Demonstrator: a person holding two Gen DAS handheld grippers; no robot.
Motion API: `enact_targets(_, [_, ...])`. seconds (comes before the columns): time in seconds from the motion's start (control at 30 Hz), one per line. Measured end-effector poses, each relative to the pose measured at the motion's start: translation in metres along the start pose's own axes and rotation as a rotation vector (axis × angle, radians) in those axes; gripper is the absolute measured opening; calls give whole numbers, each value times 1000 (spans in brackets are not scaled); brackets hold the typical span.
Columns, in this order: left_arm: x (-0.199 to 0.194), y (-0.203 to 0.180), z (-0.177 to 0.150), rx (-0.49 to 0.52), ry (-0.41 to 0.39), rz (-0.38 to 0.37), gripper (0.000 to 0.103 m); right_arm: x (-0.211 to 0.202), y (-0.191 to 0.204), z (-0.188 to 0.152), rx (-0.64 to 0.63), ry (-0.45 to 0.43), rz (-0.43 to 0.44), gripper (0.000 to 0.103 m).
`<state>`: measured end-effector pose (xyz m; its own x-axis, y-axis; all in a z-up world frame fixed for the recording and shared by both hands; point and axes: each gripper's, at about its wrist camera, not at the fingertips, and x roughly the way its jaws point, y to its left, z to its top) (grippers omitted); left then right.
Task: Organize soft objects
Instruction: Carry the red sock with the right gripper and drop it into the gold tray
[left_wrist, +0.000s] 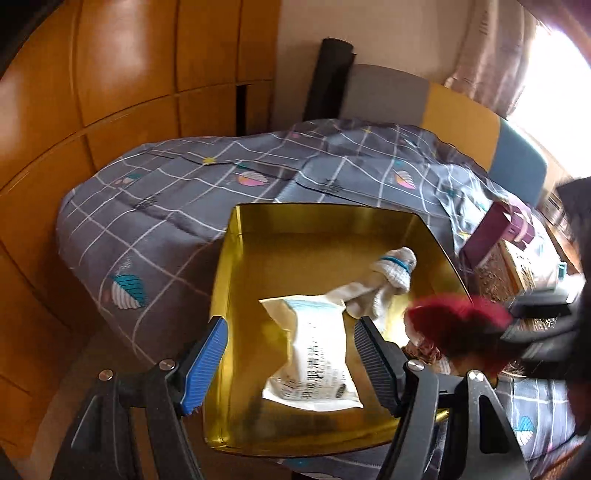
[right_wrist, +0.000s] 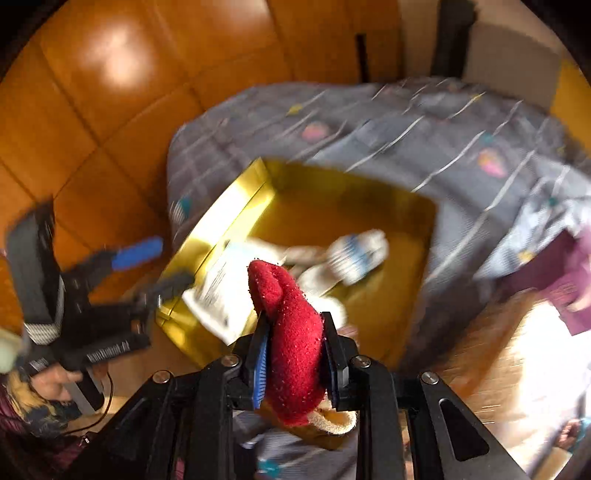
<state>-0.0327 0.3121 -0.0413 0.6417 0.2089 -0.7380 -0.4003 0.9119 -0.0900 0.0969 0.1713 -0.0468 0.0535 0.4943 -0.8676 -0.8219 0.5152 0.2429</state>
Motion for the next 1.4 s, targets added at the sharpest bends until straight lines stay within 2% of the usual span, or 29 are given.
enact_targets(0.07, [-2,2,0,-6,-8,4,72,21,7,-5,20,24,0,29])
enact_targets(0.13, [-2,1,0,3,-13,4,72,33,8,-9,44,26,-9,41])
enact_targets(0.2, [-2,-1,-1,12,-16,5,72,41,7,-10,57,20,-25,43])
enact_targets(0.33, [-1,-10,-3,41,-7,0,72,33,7,-17,55,-10,-56,56])
enact_targets(0.6, [-5,-27,-9,88,-12,-10,72,10,4,-29,65,-107,-165,58])
enact_targets(0.7, [-7,-34,-10,107,-16,-13,72,-4,1,-35,79,-155,-215,62])
enact_targets(1.0, [-16,-53,-12,168,-34,-39,72,-54,-6,-50,91,-315,-333,67])
enact_targets(1.4, [-27,-89,-14,269,-43,-80,72,-123,-60,-102,256,-442,-457,71])
